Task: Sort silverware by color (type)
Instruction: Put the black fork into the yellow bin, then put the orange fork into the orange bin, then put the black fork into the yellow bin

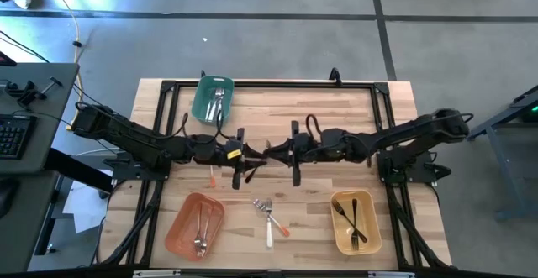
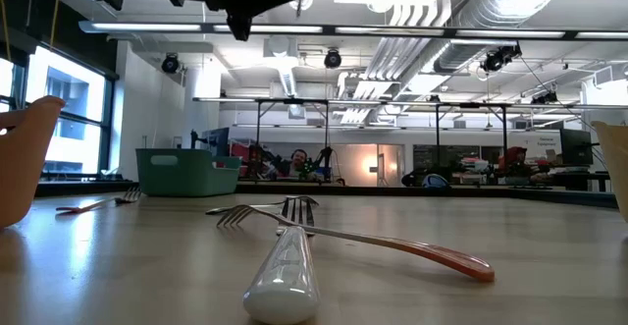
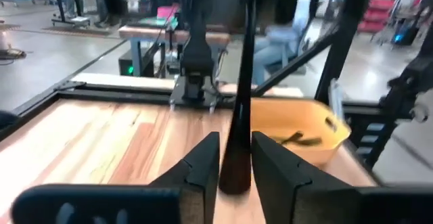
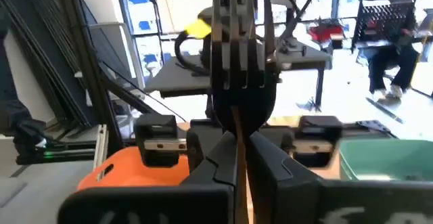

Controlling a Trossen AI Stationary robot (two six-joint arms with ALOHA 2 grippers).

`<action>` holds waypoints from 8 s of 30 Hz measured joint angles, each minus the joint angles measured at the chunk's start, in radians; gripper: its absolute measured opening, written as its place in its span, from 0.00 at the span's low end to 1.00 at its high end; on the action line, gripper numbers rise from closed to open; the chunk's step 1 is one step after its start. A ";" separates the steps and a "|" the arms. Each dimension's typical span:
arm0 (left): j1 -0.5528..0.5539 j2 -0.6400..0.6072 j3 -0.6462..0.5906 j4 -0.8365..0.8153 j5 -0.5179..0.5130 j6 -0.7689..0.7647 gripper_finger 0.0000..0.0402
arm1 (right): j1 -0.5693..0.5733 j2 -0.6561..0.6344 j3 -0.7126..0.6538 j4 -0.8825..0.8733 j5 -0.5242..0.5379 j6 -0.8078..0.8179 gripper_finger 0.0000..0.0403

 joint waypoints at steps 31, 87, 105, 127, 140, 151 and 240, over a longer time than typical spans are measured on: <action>-0.015 0.000 -0.002 -0.087 -0.054 0.012 0.01 | 0.756 -0.119 -0.121 -1.203 0.175 1.688 0.00; -0.230 0.608 0.515 -0.772 0.107 0.330 0.35 | 0.334 -0.250 -0.227 -0.742 0.284 0.335 0.00; -0.230 0.638 0.515 -0.817 0.046 0.360 0.25 | 0.334 -0.250 -0.227 -0.705 0.284 0.298 0.00; -0.244 0.571 0.651 -1.111 0.044 0.299 0.01 | 0.334 -0.250 -0.227 -0.698 0.285 0.232 0.00; -0.437 0.275 0.666 -1.419 -0.032 -0.587 0.00 | 0.333 -0.247 -0.227 -0.678 0.297 0.167 0.00; -0.862 0.202 0.666 -1.644 -0.339 -1.567 0.00 | 0.333 -0.240 -0.227 -0.636 0.310 0.124 0.00; -0.326 -0.163 -0.310 -0.138 -0.118 -0.247 0.00 | -0.235 0.711 0.595 -0.990 -0.172 -0.456 0.38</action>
